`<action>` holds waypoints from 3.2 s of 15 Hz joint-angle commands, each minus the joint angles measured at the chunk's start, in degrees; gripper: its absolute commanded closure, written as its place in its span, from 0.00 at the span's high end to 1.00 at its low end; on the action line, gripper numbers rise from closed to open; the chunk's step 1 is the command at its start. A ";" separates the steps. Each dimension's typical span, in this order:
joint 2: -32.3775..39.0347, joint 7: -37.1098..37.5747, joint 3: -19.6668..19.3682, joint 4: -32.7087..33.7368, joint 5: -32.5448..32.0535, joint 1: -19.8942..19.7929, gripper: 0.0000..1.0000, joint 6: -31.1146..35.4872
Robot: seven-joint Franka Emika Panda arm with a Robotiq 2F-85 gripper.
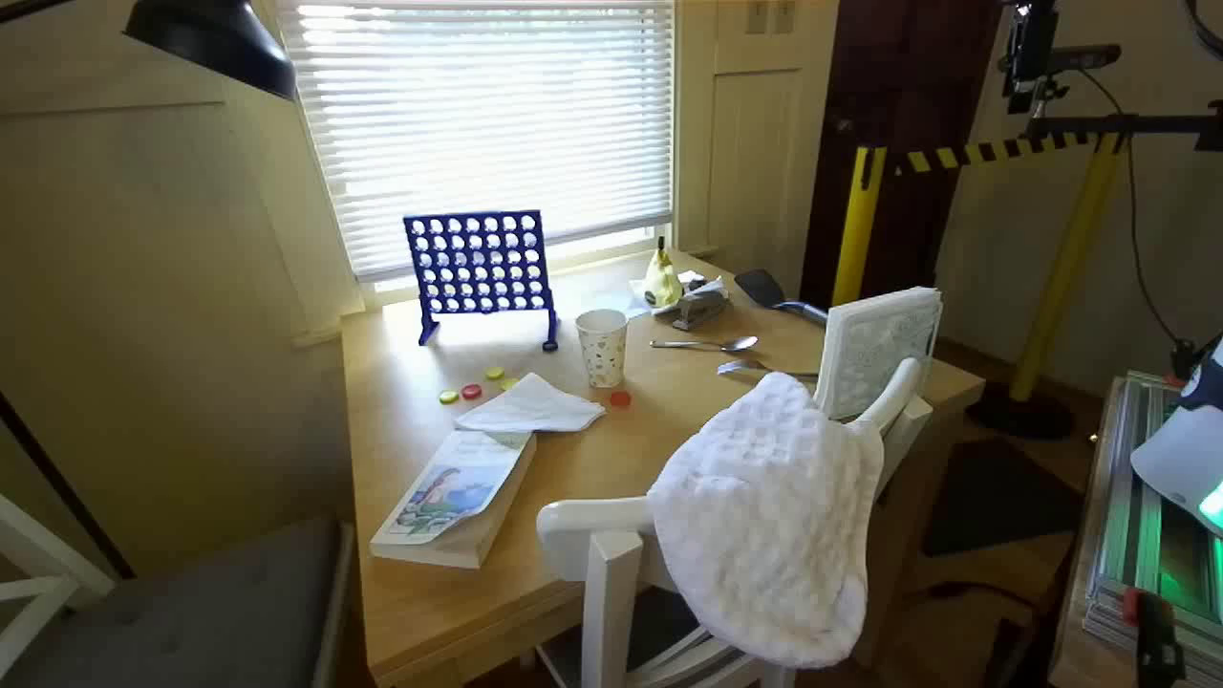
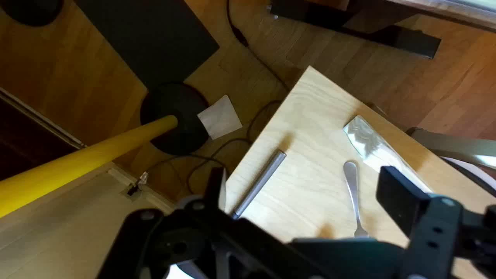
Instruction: Put the paper towels on the table
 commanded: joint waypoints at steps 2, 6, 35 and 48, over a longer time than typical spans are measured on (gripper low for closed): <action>-0.07 0.53 -0.71 0.17 -0.49 1.02 1.00 -0.34; 0.70 -7.92 -0.64 -4.28 -0.98 6.66 1.00 2.75; 28.75 -55.09 -4.64 -4.00 18.95 13.31 1.00 30.42; 41.95 -56.61 4.17 3.11 26.07 9.66 1.00 24.32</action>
